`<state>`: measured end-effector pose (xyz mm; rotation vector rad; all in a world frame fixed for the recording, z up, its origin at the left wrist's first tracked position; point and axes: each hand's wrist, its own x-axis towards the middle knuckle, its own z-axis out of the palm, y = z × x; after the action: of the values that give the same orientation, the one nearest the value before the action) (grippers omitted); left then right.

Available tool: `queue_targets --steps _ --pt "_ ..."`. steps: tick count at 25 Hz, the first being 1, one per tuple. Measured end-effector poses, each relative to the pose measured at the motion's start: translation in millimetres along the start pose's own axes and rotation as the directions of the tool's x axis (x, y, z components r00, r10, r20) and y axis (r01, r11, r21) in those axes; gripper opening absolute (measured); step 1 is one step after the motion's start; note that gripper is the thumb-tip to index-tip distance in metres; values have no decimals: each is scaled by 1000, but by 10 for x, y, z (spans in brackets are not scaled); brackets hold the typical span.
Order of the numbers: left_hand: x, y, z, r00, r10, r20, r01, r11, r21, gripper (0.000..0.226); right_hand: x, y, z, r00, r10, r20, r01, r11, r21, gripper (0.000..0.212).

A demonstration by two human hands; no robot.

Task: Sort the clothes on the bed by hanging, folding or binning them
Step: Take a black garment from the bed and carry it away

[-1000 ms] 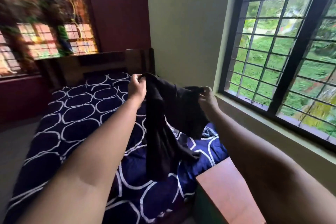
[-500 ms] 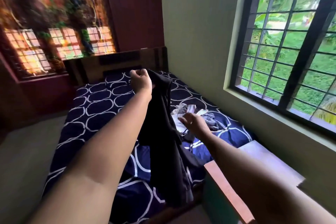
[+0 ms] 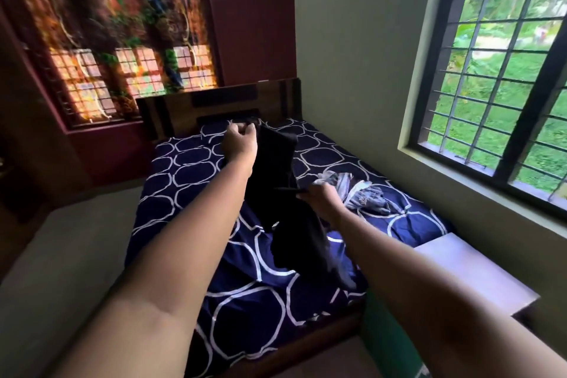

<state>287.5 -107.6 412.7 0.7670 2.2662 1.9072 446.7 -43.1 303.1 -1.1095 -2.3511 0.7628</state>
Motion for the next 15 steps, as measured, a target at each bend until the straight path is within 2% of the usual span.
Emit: queue_targets --steps 2,4,5,8,10,13,14,15 --pt "-39 -291 -244 993 -1 119 -12 994 108 24 26 -226 -65 996 11 -89 -2 995 101 24" --pt "-165 -619 -519 970 49 237 -88 983 160 26 27 -472 -122 989 30 -147 -4 984 177 12" --pt "-249 -792 -659 954 84 289 -135 978 161 26 17 -595 -141 986 35 -163 -4 982 188 14" --pt "-485 -1282 -983 860 159 485 -274 946 175 28 -58 -945 -94 982 34 -188 -6 989 147 42" --pt "-589 -1494 -1087 786 136 603 -333 915 227 38 -125 -1072 -17 984 54 -171 -30 990 139 47" --pt "-687 -1563 -1168 640 156 752 -513 815 268 65 -274 -1212 25 989 67 -129 -40 978 205 33" --pt "-713 -1559 -1153 632 164 757 -535 800 273 68 -332 -1242 21 989 67 -129 -38 976 214 23" --pt "-732 -1548 -1129 656 196 729 -553 782 288 66 -390 -1262 6 987 73 -146 -39 974 225 16"
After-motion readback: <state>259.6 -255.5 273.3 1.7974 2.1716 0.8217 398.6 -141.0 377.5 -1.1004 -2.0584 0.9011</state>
